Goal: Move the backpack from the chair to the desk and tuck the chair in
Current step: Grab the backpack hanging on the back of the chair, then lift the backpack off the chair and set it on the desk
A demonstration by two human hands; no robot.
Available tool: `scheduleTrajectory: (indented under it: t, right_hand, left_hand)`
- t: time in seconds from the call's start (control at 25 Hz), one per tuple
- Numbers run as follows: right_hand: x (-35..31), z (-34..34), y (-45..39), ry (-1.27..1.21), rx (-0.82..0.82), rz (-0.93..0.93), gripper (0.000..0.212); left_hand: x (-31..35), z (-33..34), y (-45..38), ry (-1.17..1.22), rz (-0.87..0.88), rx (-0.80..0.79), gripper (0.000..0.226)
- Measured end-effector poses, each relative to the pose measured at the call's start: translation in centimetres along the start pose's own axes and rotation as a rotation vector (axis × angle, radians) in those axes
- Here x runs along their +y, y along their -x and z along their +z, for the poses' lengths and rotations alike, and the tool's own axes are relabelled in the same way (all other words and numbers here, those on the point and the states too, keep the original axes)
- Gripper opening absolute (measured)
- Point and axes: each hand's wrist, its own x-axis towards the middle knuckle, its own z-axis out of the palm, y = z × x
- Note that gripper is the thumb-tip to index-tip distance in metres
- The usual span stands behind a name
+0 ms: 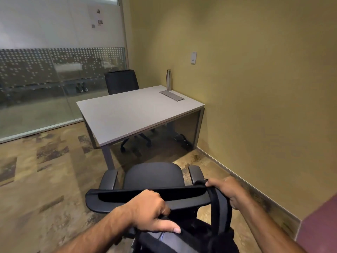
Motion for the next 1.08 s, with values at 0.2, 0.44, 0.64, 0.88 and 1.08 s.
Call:
scheduleTrajectory:
  t: [0.2,0.44,0.64,0.88,1.08]
  right_hand:
    - [1.0,-1.5,-0.1,-0.293,-0.154,0.138,0.03]
    - [4.1,-5.8,0.7,-0.554,-0.187,0.327,0.018]
    - [3.0,-7.1,1.8,-0.246,-0.143,0.154,0.027]
    - [-2.1,-9.1,1.8,0.519,0.04,-0.198,0.066]
    - [-6.5,-14.3,1.0,0.941,0.197,-0.418,0.073]
  left_hand:
    - [-0.3,-0.2,-0.3,0.07,0.017,-0.029,0.078]
    - [0.9,0.2,-1.9,-0.035,0.074,-0.064,0.076]
    - [3.2,1.3,-5.7,-0.075,0.191,-0.077,0.072]
    - [5.7,2.5,-9.9,-0.006,0.278,0.084,0.071]
    - [9.6,2.6,-17.2,0.318,0.356,0.083,0.061]
